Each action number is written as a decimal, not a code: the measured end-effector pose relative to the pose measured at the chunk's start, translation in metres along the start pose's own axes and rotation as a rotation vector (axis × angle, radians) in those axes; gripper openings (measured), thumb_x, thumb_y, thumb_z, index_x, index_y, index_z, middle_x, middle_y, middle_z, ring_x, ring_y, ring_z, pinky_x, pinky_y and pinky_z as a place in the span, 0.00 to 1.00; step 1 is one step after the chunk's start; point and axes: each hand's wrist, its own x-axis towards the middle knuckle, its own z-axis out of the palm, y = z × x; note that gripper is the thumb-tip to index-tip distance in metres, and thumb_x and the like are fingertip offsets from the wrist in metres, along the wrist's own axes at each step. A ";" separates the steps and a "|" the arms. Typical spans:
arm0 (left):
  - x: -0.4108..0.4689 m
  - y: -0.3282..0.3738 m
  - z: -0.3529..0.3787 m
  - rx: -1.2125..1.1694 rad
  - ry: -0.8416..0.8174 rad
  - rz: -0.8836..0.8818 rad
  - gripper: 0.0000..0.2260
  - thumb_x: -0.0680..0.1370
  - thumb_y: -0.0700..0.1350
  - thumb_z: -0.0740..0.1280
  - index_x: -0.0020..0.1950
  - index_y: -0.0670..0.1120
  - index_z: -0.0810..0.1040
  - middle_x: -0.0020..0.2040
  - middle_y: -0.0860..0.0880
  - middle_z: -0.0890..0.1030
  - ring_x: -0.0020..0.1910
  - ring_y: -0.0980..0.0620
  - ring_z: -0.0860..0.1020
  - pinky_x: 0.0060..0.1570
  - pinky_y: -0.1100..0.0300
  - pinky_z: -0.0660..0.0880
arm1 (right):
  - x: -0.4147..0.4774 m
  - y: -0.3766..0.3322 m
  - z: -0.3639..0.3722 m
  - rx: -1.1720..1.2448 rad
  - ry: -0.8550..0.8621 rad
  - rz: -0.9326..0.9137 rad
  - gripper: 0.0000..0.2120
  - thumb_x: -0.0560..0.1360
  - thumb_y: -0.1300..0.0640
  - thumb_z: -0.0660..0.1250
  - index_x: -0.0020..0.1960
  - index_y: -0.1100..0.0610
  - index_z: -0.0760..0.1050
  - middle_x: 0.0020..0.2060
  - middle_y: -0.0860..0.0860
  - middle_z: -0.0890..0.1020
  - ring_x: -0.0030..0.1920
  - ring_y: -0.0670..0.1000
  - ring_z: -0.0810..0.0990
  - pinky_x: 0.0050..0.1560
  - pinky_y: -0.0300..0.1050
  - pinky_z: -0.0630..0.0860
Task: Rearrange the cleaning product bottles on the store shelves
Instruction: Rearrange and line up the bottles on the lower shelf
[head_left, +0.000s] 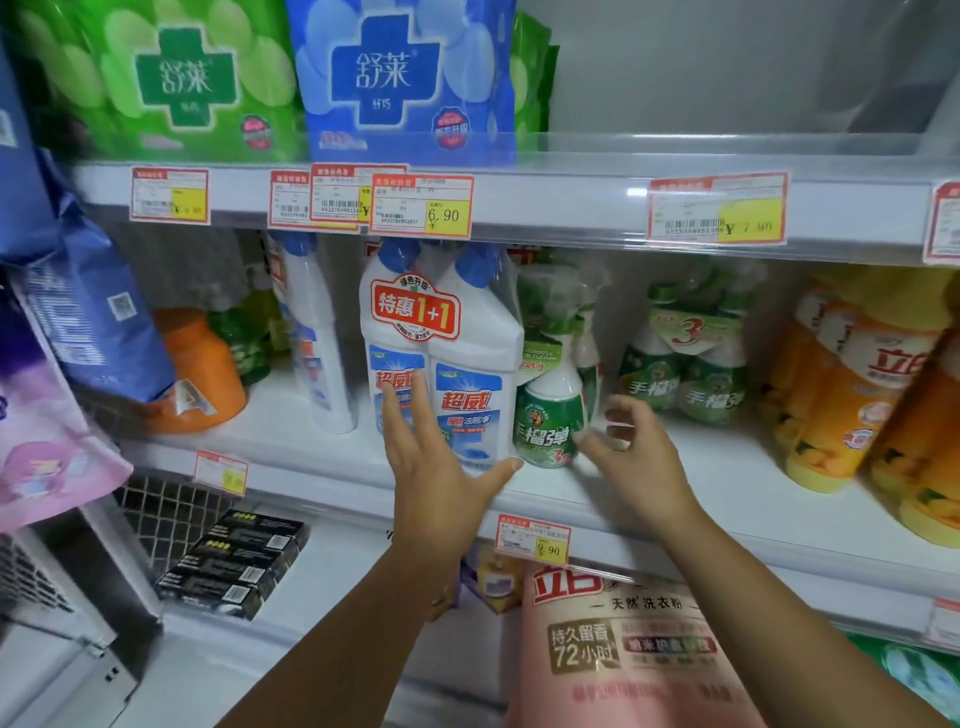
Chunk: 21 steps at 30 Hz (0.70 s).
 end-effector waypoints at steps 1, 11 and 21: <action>0.001 0.000 0.002 0.005 0.014 0.000 0.55 0.63 0.56 0.77 0.73 0.61 0.38 0.76 0.56 0.38 0.75 0.52 0.43 0.67 0.59 0.55 | 0.003 0.001 0.001 0.014 -0.069 0.016 0.31 0.70 0.53 0.74 0.69 0.50 0.65 0.59 0.45 0.73 0.58 0.47 0.73 0.58 0.43 0.70; 0.008 -0.010 0.008 0.010 0.050 -0.038 0.51 0.66 0.53 0.75 0.75 0.58 0.40 0.77 0.52 0.41 0.75 0.53 0.46 0.66 0.62 0.54 | 0.014 0.003 0.022 0.048 -0.145 -0.077 0.39 0.66 0.56 0.77 0.71 0.47 0.62 0.63 0.49 0.75 0.59 0.49 0.77 0.62 0.52 0.74; 0.005 -0.004 0.008 0.128 0.141 -0.010 0.41 0.67 0.51 0.75 0.73 0.49 0.55 0.71 0.42 0.59 0.69 0.45 0.57 0.66 0.52 0.59 | 0.006 0.035 -0.081 0.014 -0.128 0.018 0.38 0.67 0.63 0.76 0.72 0.51 0.61 0.54 0.43 0.78 0.51 0.44 0.79 0.43 0.28 0.73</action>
